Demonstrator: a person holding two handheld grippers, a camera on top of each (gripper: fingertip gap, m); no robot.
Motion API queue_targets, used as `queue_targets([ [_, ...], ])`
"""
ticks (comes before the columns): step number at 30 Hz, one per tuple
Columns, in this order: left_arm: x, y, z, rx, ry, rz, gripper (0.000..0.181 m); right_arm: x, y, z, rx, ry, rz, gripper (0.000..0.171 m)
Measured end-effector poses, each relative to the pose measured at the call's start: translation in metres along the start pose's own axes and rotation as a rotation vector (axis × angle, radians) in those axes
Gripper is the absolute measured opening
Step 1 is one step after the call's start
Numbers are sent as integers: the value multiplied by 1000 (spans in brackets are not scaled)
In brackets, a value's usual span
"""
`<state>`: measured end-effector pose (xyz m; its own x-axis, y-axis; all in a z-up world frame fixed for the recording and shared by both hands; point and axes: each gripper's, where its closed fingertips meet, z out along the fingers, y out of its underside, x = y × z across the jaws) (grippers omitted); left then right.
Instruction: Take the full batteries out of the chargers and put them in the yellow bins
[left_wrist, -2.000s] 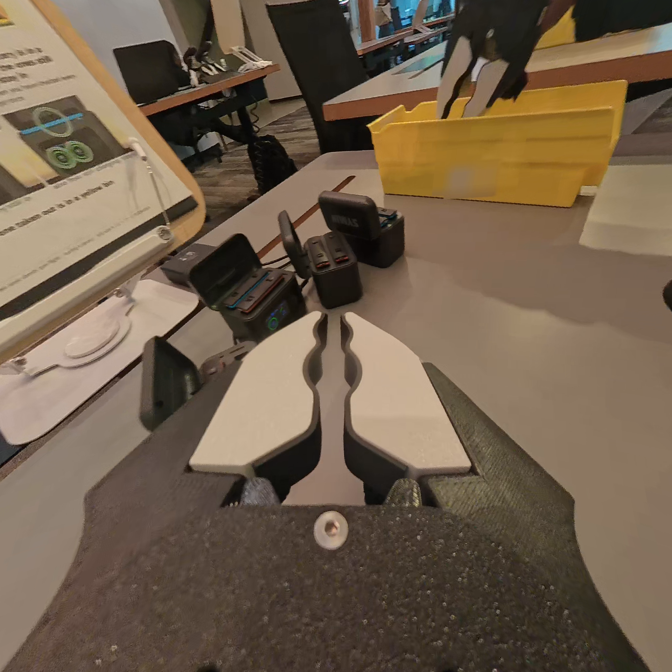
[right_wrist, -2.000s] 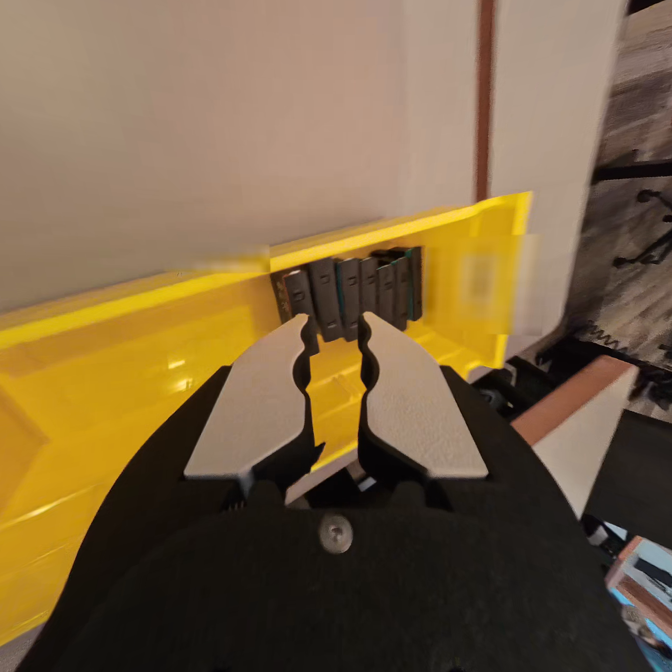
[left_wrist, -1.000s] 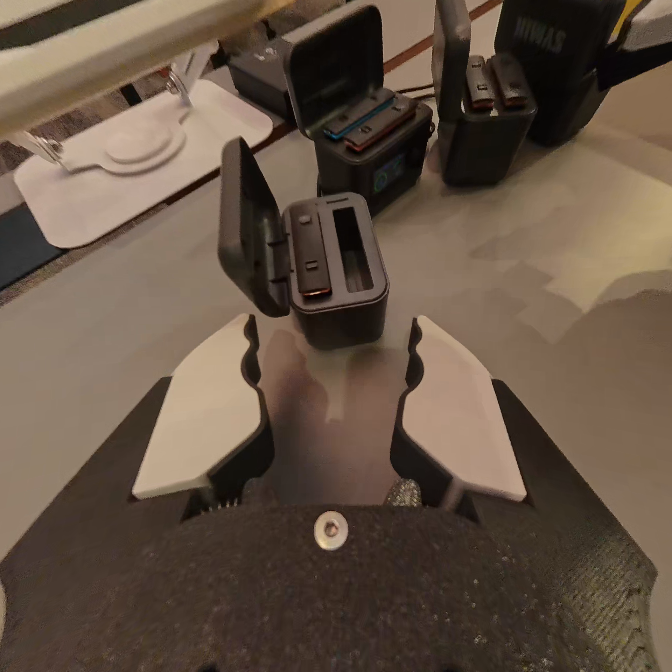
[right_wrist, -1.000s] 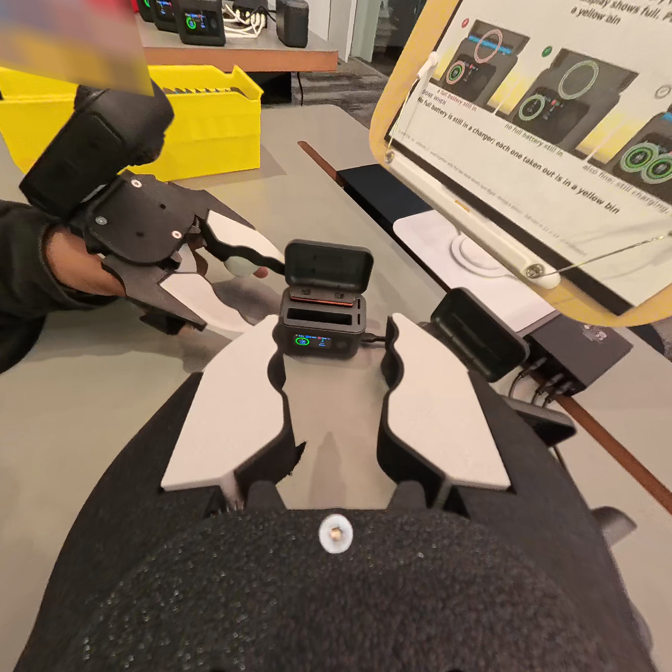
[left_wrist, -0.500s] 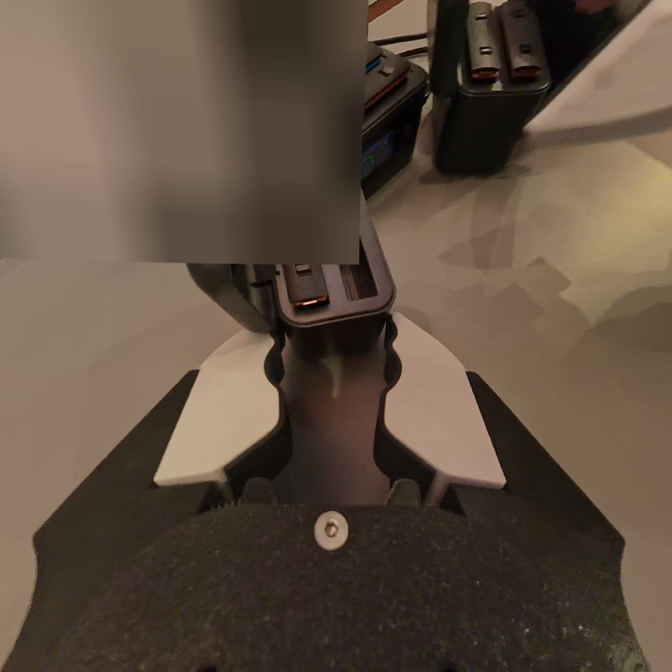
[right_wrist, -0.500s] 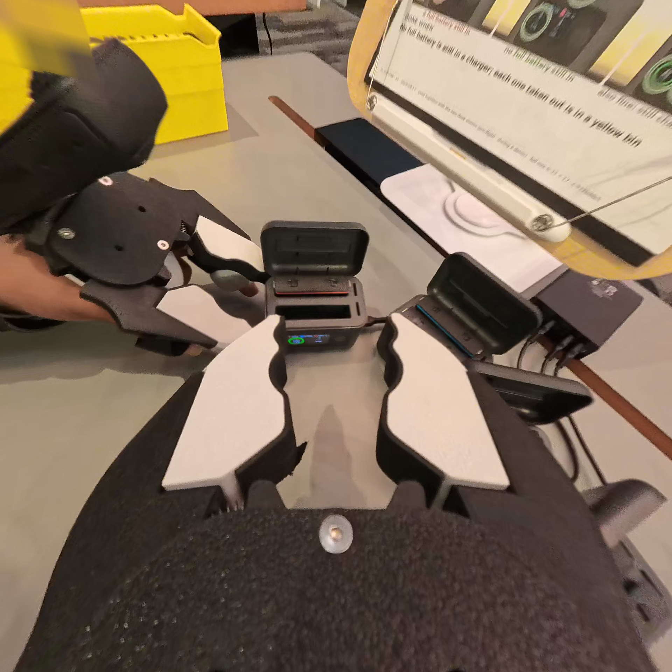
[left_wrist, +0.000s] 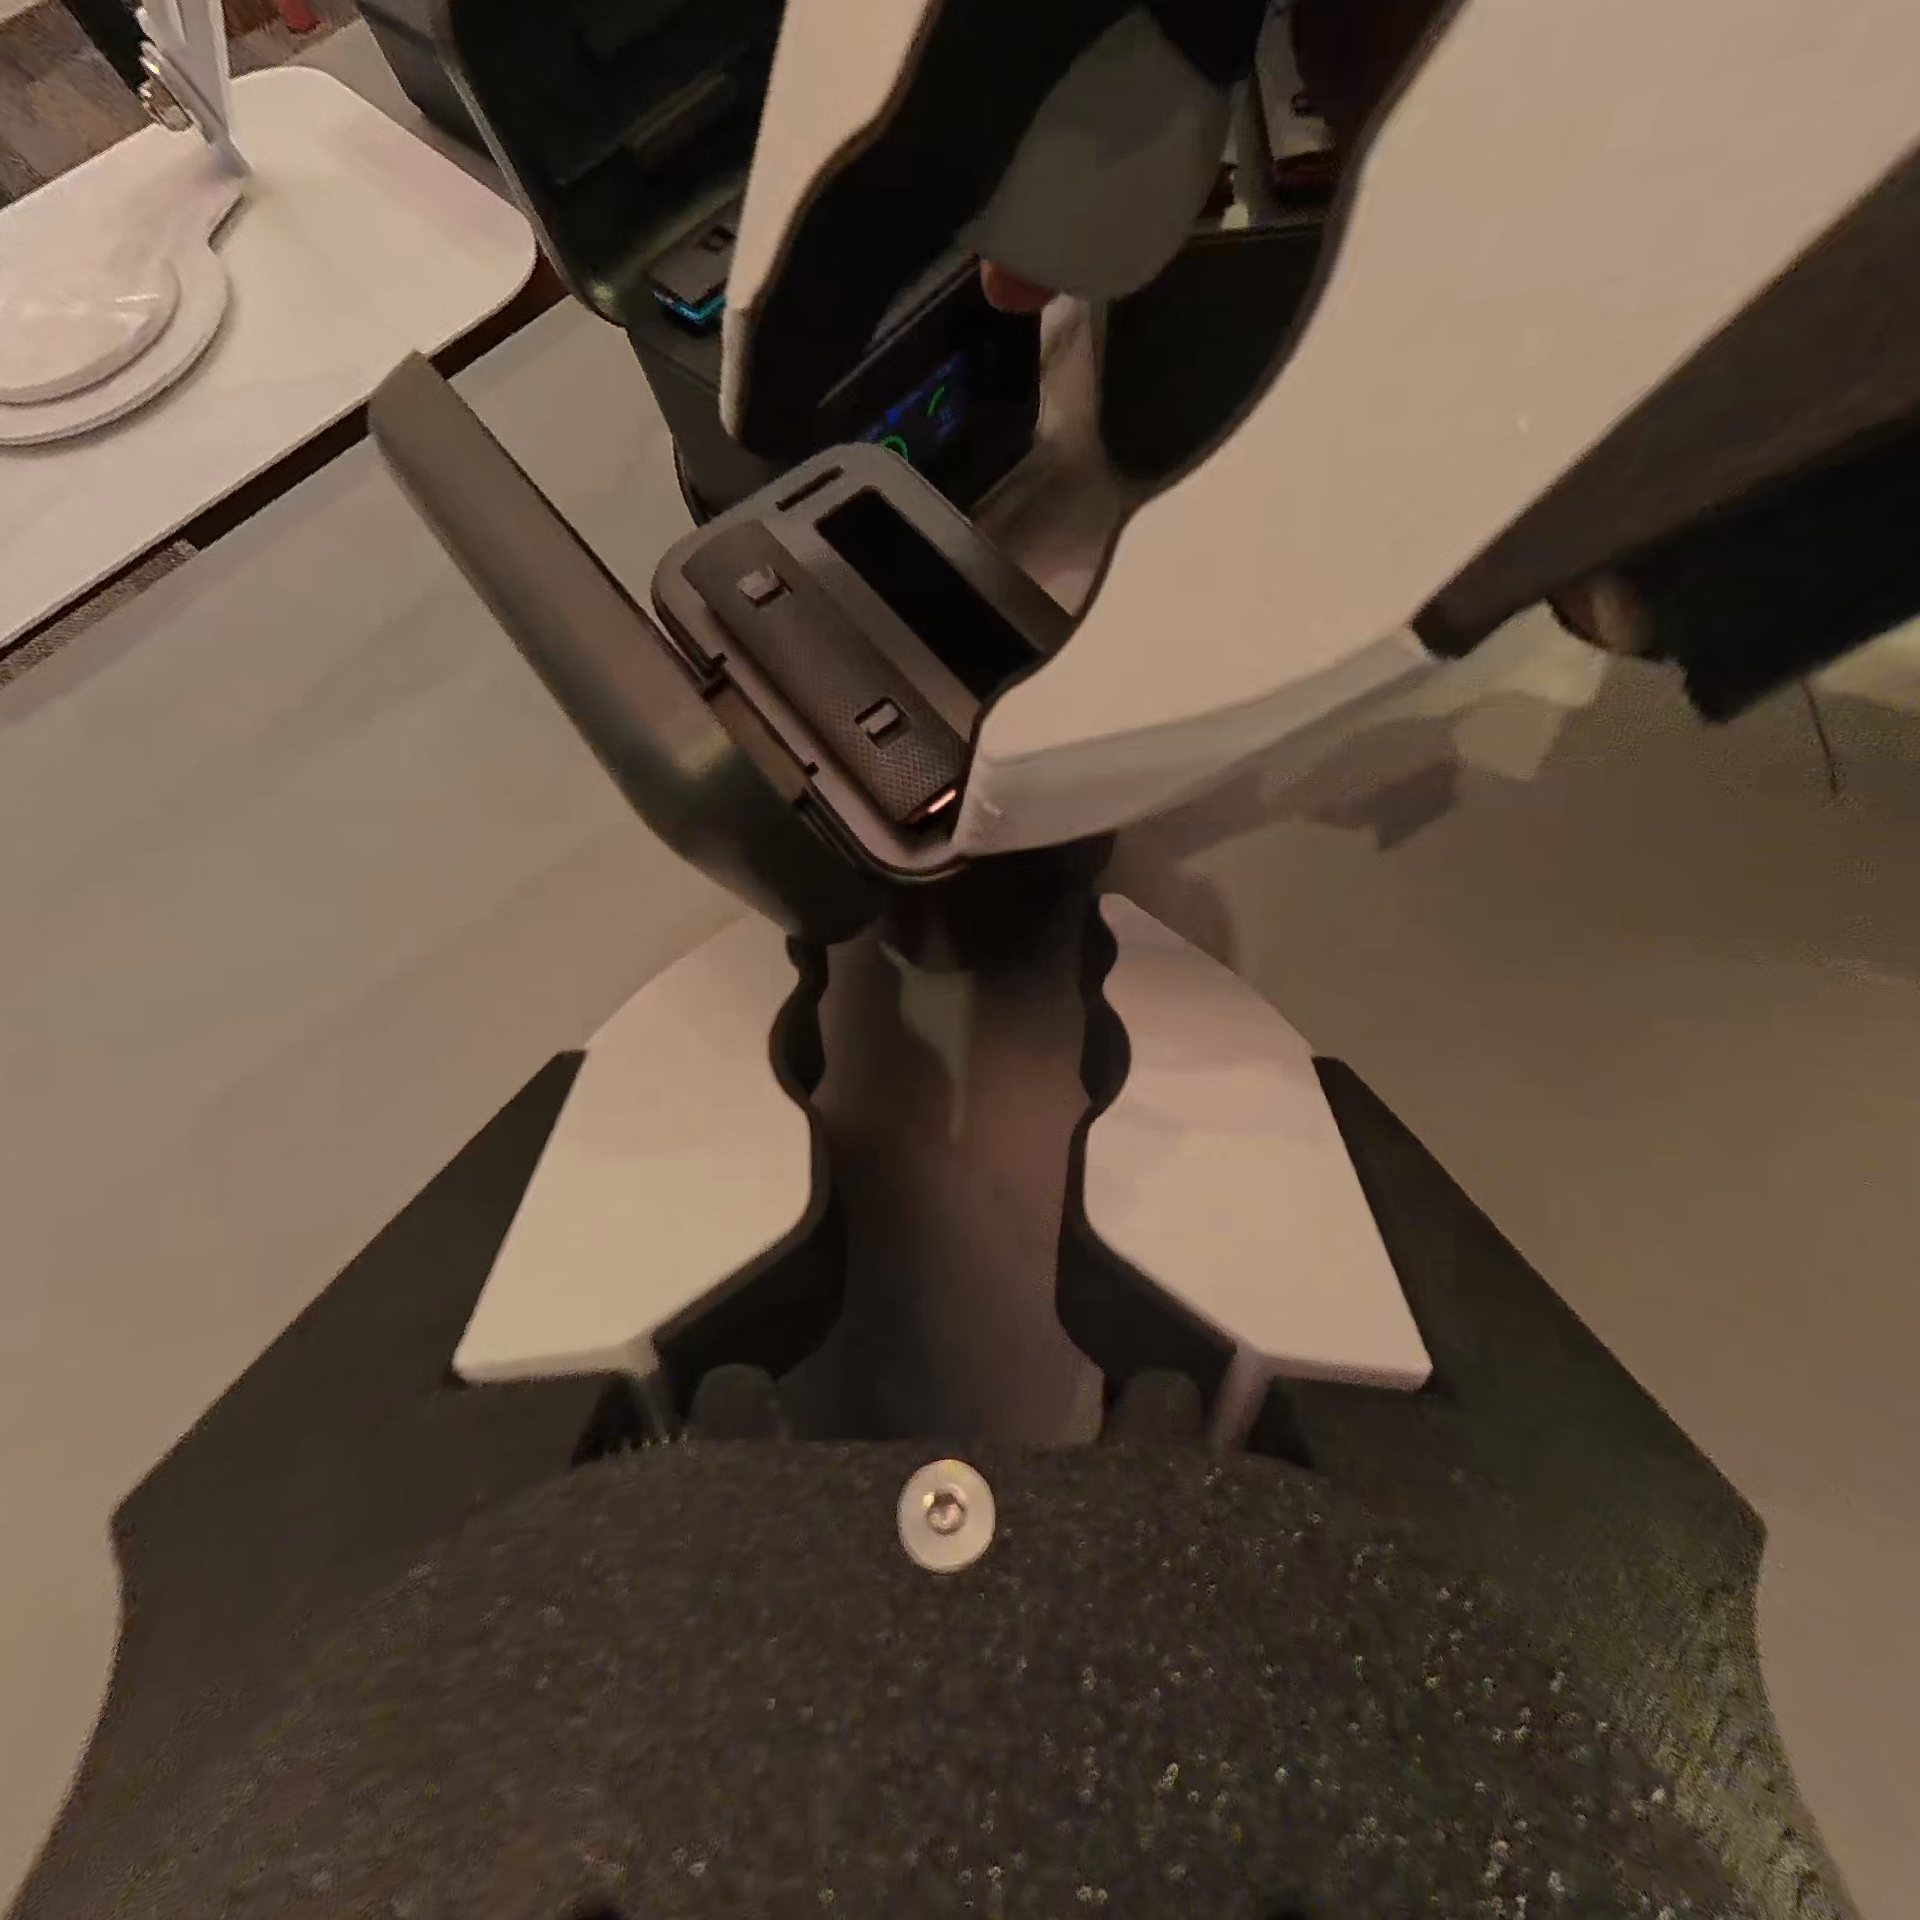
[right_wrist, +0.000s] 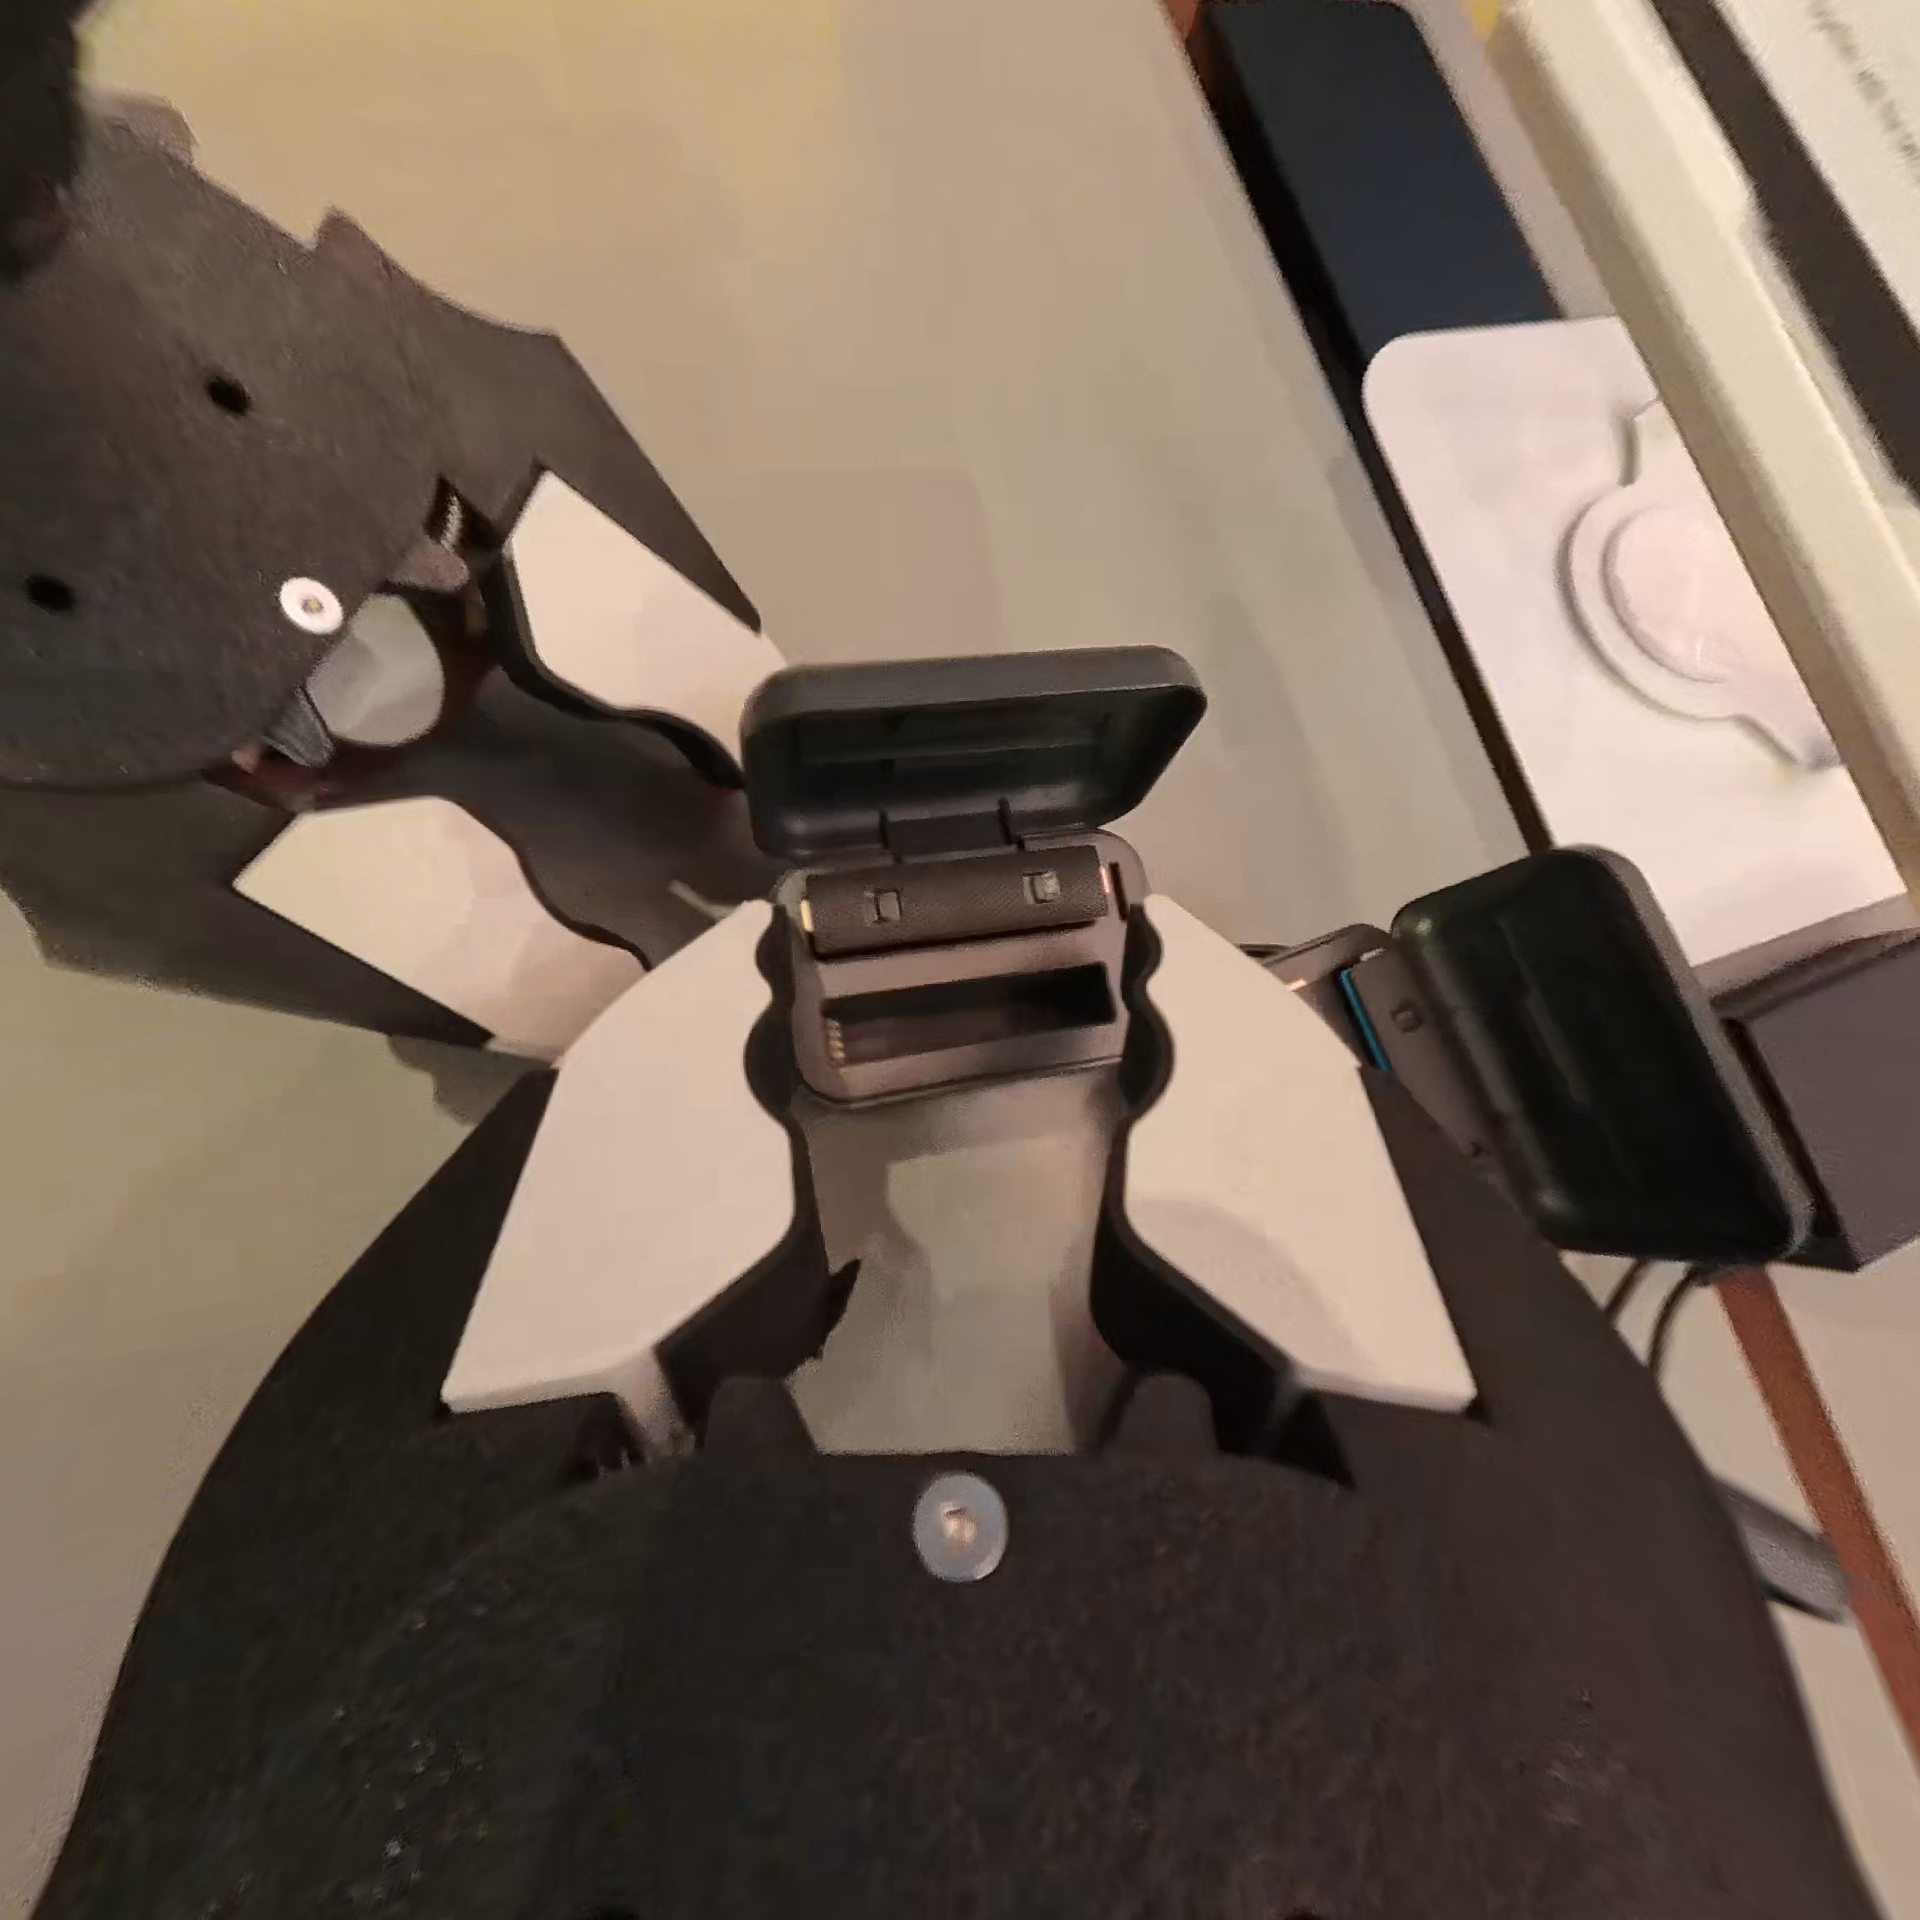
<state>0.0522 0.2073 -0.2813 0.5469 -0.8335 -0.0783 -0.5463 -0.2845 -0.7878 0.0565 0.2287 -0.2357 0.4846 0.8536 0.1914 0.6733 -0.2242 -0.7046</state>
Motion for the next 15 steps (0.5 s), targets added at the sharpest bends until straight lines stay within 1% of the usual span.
queue_targets([
  [4,-1,-3,1,13,1,-26,55,4,2,4,-118,-91,-52,63],
  [8,0,-6,4,20,-8,-37,64,2,4,8,-174,-191,-5,62],
  [10,1,-8,6,22,-18,-45,71,0,4,9,-173,-227,31,59],
  [12,-1,-10,9,18,-38,-59,77,1,3,11,-155,-226,35,58],
  [15,-12,-11,9,30,-67,-100,74,3,-2,15,-124,-204,64,58],
])
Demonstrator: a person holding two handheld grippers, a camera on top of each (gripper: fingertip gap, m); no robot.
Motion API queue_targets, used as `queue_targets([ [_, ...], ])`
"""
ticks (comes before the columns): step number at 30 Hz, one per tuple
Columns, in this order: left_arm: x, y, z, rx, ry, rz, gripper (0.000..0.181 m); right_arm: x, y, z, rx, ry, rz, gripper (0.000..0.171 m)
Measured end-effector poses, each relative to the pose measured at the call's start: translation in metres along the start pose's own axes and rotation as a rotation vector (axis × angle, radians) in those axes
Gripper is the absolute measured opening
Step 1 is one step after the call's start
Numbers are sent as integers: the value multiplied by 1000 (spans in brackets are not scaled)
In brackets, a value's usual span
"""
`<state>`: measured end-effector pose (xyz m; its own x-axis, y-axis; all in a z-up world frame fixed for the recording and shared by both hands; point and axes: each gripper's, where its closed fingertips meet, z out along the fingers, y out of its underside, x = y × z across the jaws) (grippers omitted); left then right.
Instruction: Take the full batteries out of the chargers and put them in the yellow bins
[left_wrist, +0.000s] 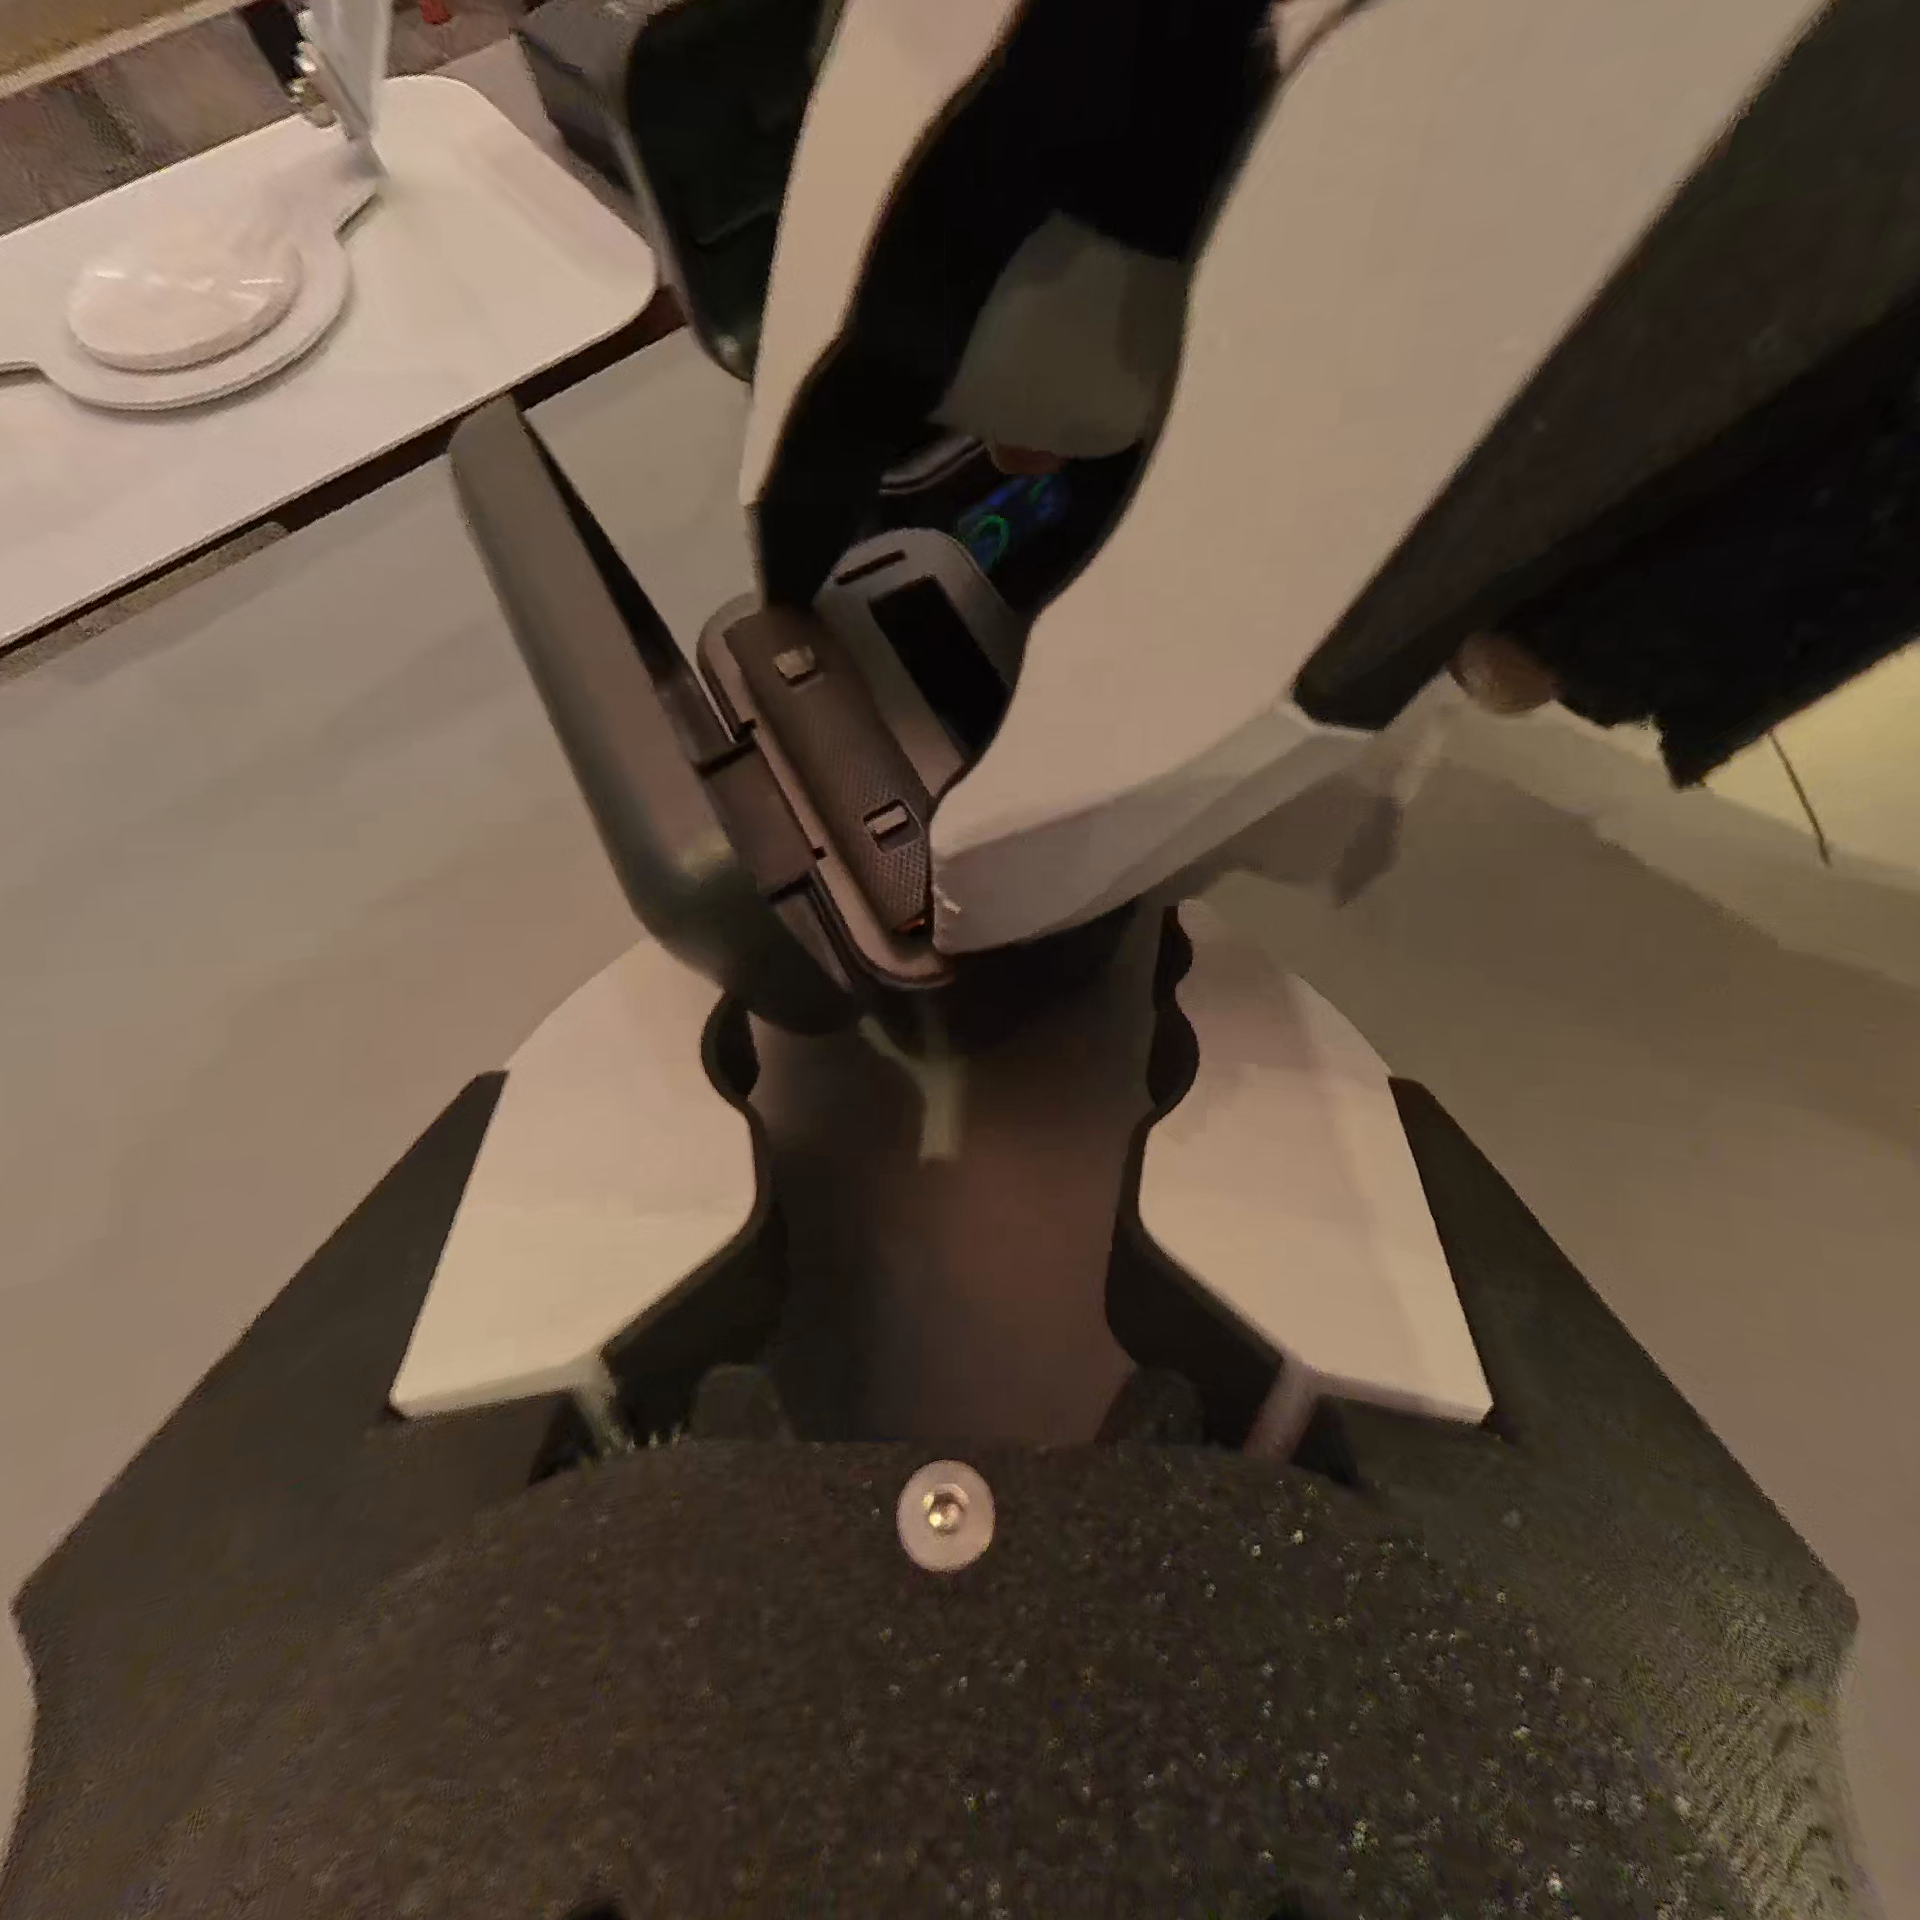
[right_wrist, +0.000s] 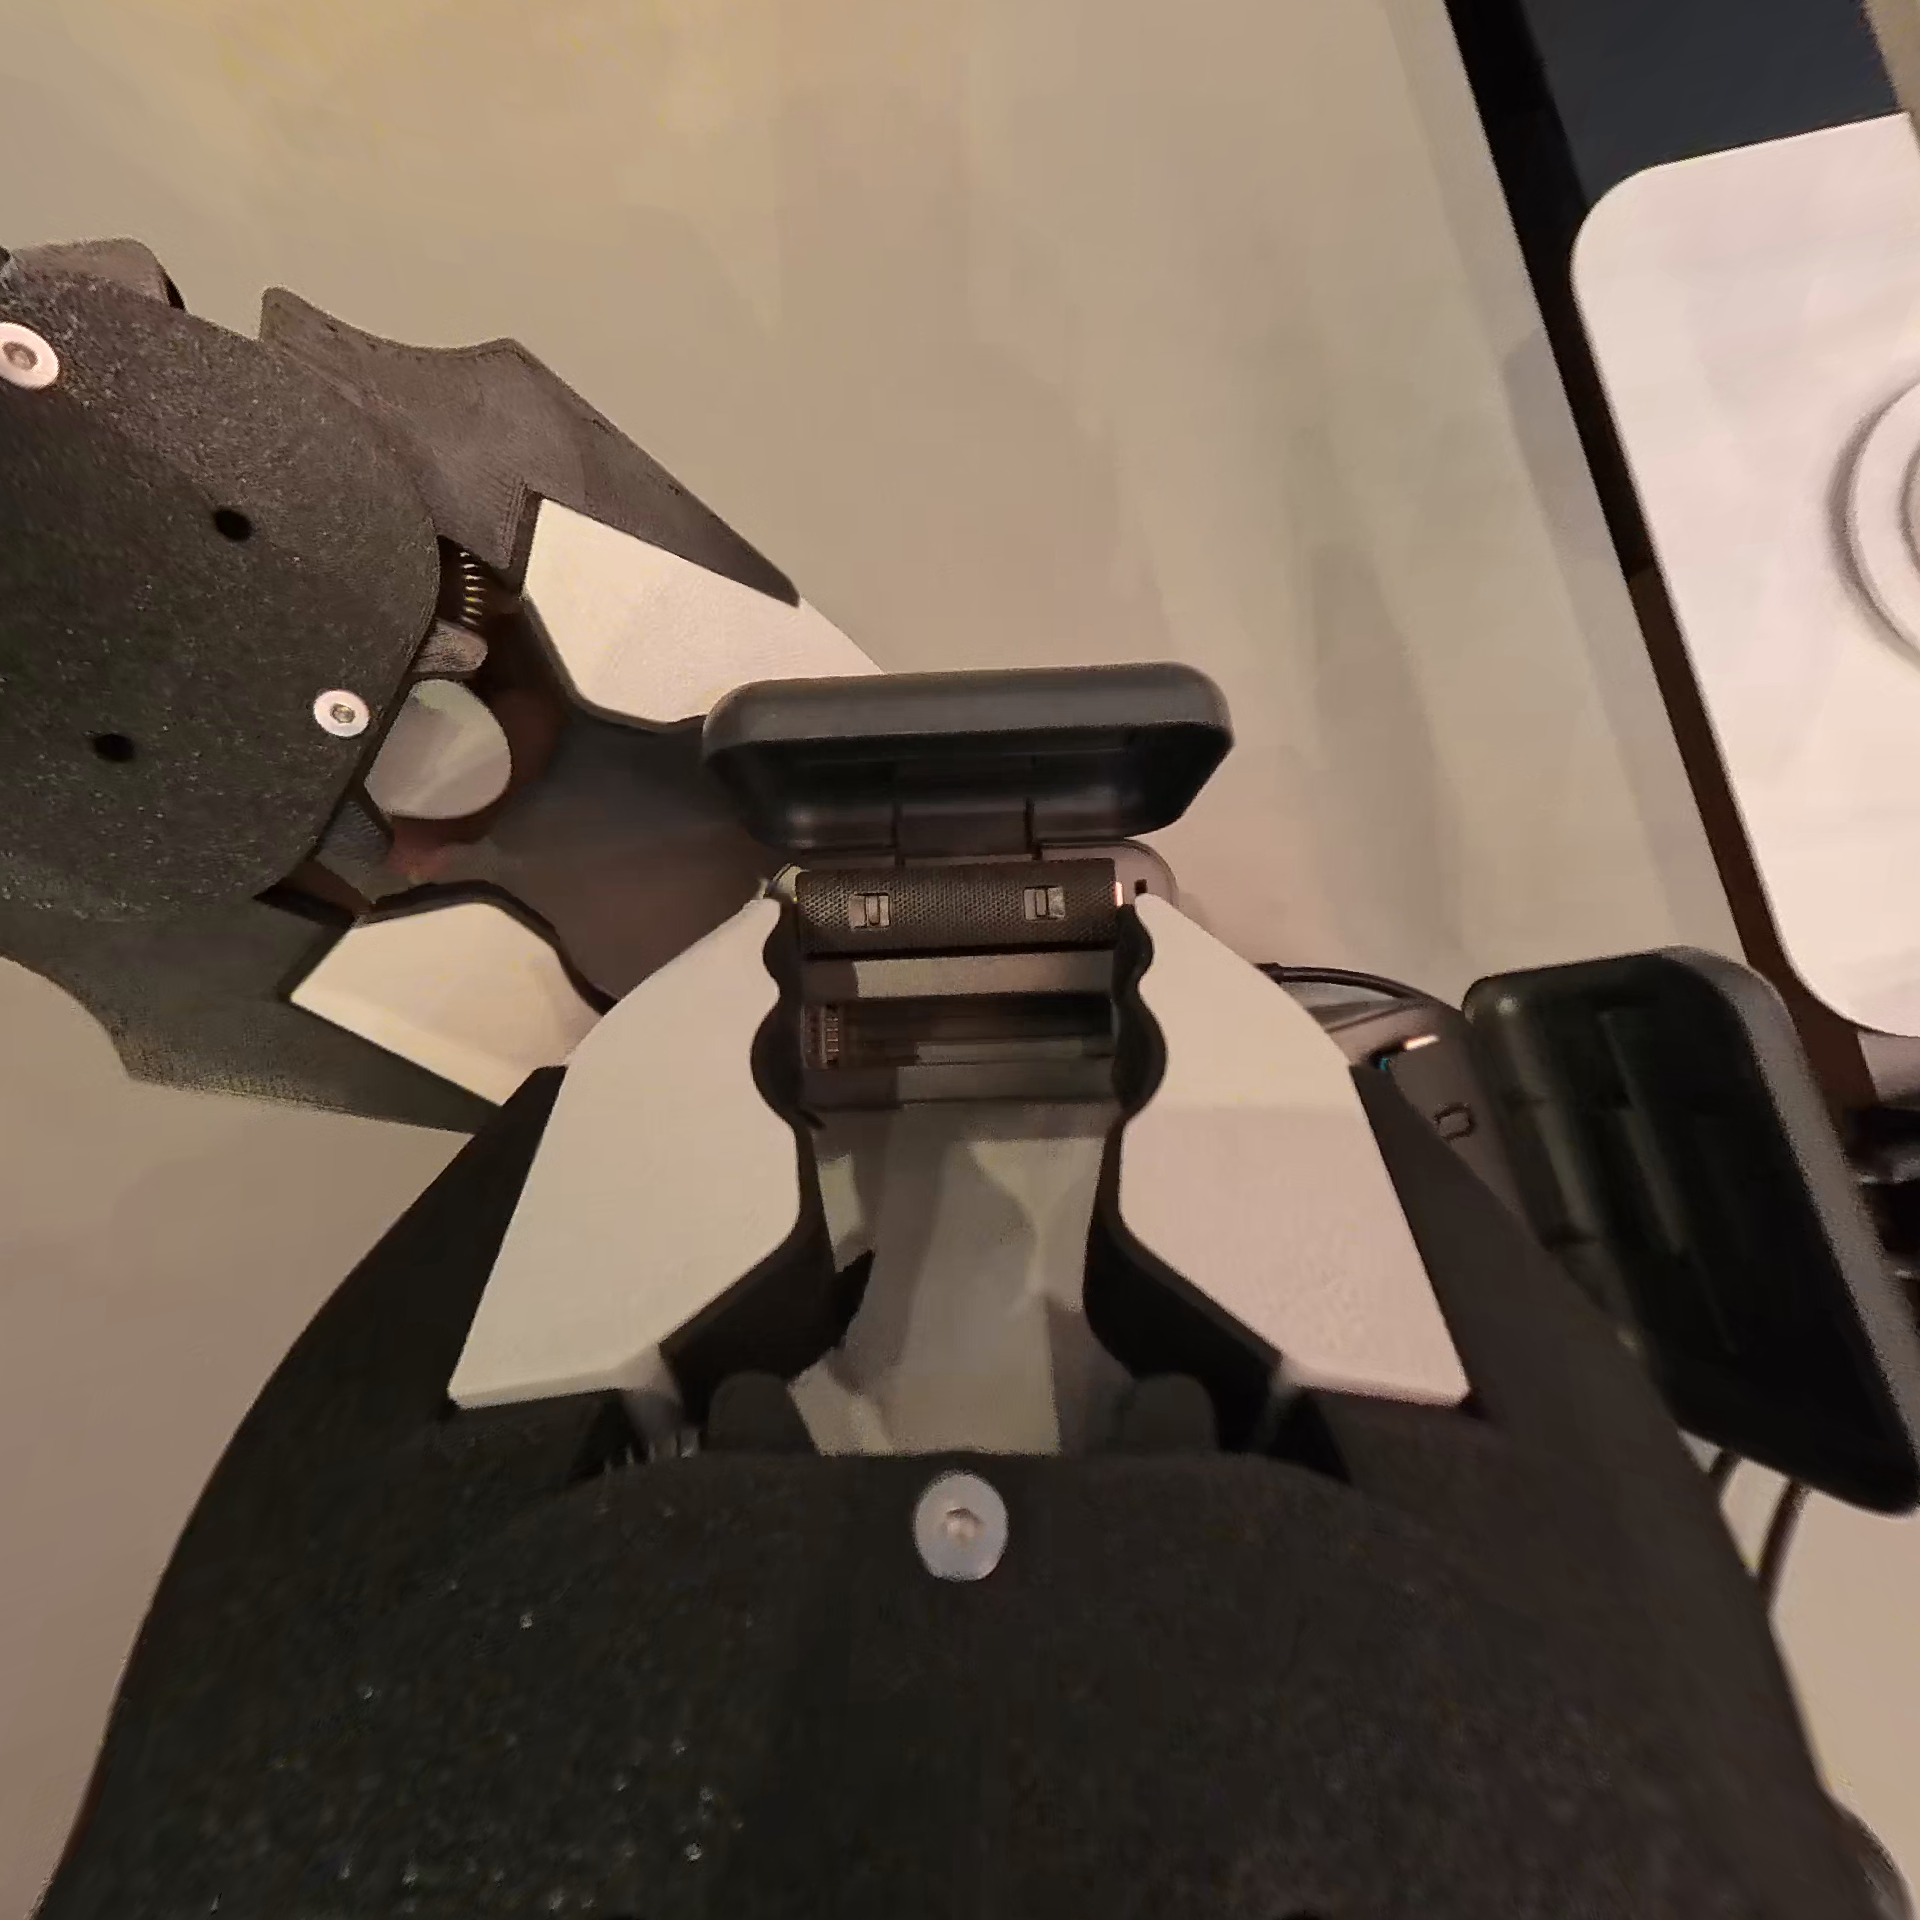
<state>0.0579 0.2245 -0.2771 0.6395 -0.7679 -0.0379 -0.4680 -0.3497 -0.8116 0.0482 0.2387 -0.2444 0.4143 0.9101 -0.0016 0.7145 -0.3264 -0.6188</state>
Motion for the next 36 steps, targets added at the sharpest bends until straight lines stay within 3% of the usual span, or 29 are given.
queue_targets([
  [8,-26,3,-4,-10,7,-18,70,6,-19,13,53,72,79,57],
  [16,-35,6,-8,-12,78,47,69,9,-38,2,155,47,151,57],
  [21,-47,9,-11,-19,103,59,66,12,-59,-29,316,64,197,57],
  [25,-67,11,-13,-15,80,17,52,14,-63,-63,399,109,209,58],
  [36,-112,10,-11,9,-84,-68,45,-5,-24,-117,433,184,219,58],
])
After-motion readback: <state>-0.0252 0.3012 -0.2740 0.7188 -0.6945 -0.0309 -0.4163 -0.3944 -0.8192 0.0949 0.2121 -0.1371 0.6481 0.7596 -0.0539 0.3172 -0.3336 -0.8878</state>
